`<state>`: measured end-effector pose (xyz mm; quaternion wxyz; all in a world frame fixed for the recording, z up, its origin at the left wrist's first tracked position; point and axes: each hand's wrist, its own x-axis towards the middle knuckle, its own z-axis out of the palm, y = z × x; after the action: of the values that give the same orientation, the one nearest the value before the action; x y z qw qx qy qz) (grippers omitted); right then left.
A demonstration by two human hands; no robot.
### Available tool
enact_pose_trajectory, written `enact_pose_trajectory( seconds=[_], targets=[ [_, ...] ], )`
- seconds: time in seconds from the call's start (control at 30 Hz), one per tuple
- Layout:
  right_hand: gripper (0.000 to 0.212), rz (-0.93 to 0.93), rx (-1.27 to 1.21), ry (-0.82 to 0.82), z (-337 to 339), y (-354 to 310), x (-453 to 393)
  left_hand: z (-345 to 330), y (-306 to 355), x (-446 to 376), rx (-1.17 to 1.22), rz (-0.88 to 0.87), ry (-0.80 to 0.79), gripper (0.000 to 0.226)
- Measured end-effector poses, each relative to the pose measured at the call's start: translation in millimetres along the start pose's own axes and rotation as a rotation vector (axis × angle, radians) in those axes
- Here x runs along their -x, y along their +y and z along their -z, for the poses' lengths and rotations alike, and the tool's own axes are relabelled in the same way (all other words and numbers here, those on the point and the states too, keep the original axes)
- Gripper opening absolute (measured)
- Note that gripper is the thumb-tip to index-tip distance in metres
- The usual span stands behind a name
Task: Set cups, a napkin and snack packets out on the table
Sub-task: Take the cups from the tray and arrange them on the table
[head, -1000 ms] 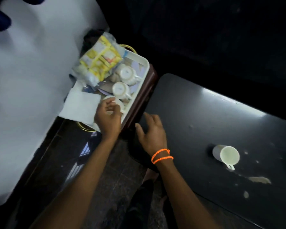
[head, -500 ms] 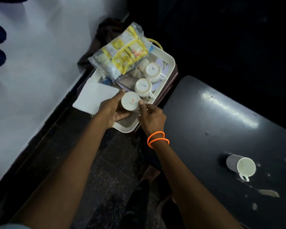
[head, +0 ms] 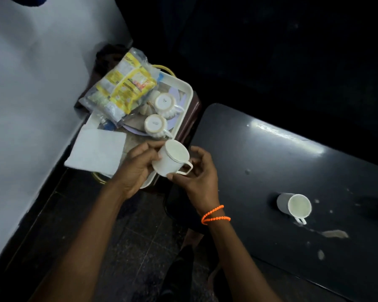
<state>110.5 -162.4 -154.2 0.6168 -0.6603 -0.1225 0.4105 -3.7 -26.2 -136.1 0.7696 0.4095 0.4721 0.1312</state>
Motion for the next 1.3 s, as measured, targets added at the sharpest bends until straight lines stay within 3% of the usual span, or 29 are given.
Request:
enact_pose_trajectory(
  seconds=[0.23,0.4,0.53,0.7,0.87,1.3],
  targets=[
    [0.066,0.079,0.140,0.427,80.9,19.7,19.9,-108.6,-35.4,-15.8,-0.390,0.035,-0.322,0.068],
    [0.052,0.113,0.340,0.632,136.7,47.4,45.5,-175.9,-82.9,-14.7,-0.632,0.057,-0.404,0.073],
    [0.050,0.058,0.339,0.742,167.5,70.7,63.7,-216.3,-120.2,-14.2,-0.785,0.072,-0.450,0.068],
    [0.041,-0.073,0.183,0.807,194.7,83.1,67.1,-241.0,-147.1,-21.6,-0.943,0.107,-0.446,0.068],
    [0.038,-0.090,0.109,0.862,209.5,87.4,62.1,-256.9,-161.9,-24.6,-0.980,0.082,-0.443,0.072],
    [0.040,-0.131,0.383,0.917,213.3,83.1,74.4,-263.8,-168.5,-18.1,-0.847,0.146,-0.424,0.091]
  ],
)
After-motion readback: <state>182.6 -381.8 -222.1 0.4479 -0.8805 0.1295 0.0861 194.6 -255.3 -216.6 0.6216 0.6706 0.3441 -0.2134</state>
